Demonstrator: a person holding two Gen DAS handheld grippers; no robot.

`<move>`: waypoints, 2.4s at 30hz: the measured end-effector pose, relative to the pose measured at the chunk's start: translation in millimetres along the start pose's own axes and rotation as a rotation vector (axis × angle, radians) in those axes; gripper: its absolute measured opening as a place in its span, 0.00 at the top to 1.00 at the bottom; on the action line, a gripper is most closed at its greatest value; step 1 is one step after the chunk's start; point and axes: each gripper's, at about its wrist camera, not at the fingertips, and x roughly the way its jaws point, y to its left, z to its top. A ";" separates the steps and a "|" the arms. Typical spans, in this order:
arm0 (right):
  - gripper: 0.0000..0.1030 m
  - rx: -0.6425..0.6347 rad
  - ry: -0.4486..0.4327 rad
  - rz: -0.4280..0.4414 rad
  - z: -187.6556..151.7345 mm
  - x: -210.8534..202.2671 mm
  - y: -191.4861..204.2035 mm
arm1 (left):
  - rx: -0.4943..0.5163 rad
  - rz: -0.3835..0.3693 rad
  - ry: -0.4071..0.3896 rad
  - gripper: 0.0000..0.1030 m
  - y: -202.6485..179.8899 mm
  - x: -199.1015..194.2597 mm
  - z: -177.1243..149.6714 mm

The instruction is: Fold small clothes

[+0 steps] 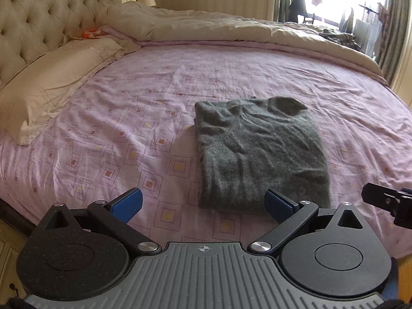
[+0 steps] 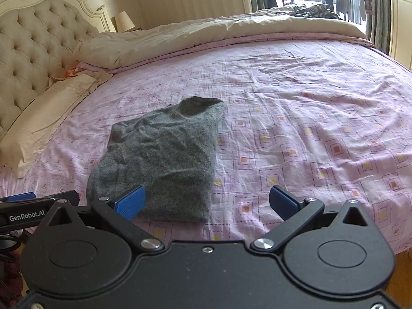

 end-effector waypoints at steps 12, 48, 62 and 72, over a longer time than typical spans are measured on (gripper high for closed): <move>0.01 0.003 0.031 0.030 -9.6 4.5 4.7 | -0.002 0.027 0.044 0.01 1.1 6.8 -6.7; 0.01 0.021 0.069 0.055 -7.2 20.9 1.5 | 0.009 0.046 0.086 0.01 -1.0 17.2 -0.2; 0.01 -0.013 0.084 0.057 0.4 23.7 10.1 | 0.010 0.038 0.104 0.01 -0.7 19.6 6.6; 0.01 -0.023 0.094 0.064 6.5 28.0 11.0 | 0.010 0.036 0.112 0.01 -1.6 23.7 12.6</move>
